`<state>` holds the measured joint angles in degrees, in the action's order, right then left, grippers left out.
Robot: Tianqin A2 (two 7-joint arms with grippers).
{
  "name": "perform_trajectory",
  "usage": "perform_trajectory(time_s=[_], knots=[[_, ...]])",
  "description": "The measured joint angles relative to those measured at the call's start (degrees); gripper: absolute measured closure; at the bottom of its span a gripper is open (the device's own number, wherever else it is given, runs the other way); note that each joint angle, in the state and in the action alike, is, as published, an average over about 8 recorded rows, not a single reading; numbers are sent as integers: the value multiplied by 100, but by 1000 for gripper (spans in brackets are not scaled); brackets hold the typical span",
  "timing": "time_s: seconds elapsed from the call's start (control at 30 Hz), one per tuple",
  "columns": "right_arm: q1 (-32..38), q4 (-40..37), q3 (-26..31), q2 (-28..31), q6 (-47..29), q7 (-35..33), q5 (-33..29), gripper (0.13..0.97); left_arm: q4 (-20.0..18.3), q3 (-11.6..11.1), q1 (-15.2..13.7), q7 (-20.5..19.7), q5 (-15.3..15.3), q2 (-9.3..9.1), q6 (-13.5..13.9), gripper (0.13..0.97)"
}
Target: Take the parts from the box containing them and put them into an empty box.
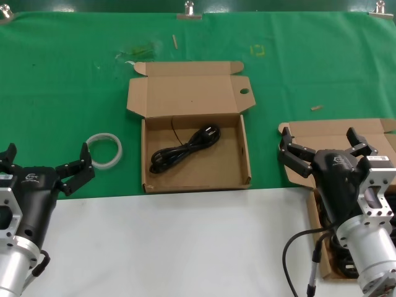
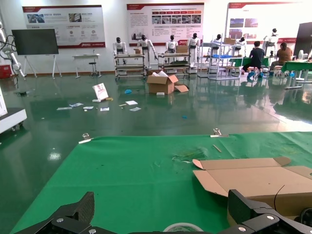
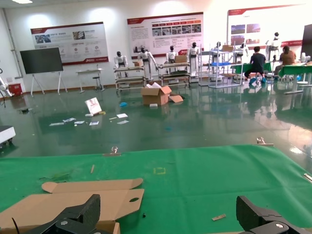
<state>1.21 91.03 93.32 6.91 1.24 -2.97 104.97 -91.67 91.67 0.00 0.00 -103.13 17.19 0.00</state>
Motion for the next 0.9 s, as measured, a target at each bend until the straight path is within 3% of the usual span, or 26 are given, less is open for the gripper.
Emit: perform_trajectory(time_s=[0.9], knots=[[0, 0, 0, 0, 0, 0, 0, 129, 0, 0, 0, 0, 0, 0, 0, 132]])
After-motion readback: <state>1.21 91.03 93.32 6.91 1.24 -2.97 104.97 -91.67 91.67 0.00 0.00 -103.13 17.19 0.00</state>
